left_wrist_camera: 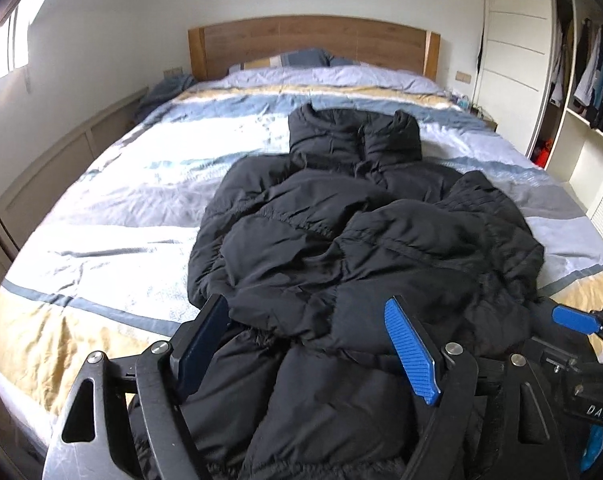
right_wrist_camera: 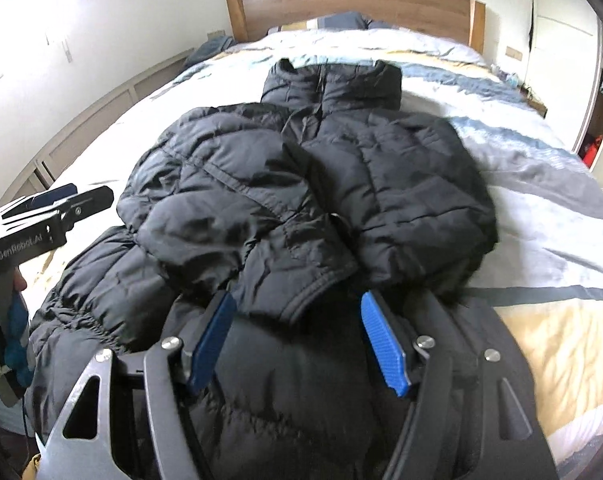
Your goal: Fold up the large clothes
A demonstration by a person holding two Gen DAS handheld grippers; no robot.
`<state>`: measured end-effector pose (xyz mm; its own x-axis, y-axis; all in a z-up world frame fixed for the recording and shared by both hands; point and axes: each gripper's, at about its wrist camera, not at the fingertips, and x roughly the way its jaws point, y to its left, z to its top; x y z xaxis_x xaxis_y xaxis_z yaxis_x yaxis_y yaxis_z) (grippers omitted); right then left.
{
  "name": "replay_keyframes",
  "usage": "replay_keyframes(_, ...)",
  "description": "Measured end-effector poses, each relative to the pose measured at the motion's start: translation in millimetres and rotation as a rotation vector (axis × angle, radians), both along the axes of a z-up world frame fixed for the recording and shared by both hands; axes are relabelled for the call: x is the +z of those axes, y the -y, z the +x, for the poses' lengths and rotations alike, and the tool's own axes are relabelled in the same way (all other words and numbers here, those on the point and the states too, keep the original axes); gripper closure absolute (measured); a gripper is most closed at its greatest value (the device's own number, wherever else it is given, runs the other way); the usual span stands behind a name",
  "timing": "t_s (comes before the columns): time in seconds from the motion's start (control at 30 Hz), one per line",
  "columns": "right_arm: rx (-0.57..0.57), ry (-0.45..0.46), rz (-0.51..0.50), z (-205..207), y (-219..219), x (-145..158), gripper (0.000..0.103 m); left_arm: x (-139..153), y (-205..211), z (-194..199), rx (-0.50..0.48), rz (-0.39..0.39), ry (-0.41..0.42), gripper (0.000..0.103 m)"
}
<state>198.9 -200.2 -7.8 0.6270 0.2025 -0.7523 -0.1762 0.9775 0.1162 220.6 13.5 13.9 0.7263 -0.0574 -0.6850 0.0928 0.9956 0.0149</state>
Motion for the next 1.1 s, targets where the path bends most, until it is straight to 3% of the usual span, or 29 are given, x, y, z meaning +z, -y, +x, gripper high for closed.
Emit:
replay_keyframes(0.57,-0.102,0.092,-0.013,-68.1,23.1,38.4,0.038,34.8,9.2,-68.4,-0.012,-0.007,0.138,0.012)
replay_keyframes(0.8,-0.134,0.127,-0.009,-77.2,33.1,49.6,0.038,46.3,11.8,-80.2,-0.012,0.005,0.189,0.005)
replay_keyframes(1.1,-0.166,0.129,-0.002,-75.1,43.9,42.7,0.034,48.7,16.9,-79.2,-0.022,0.004,0.193,0.002)
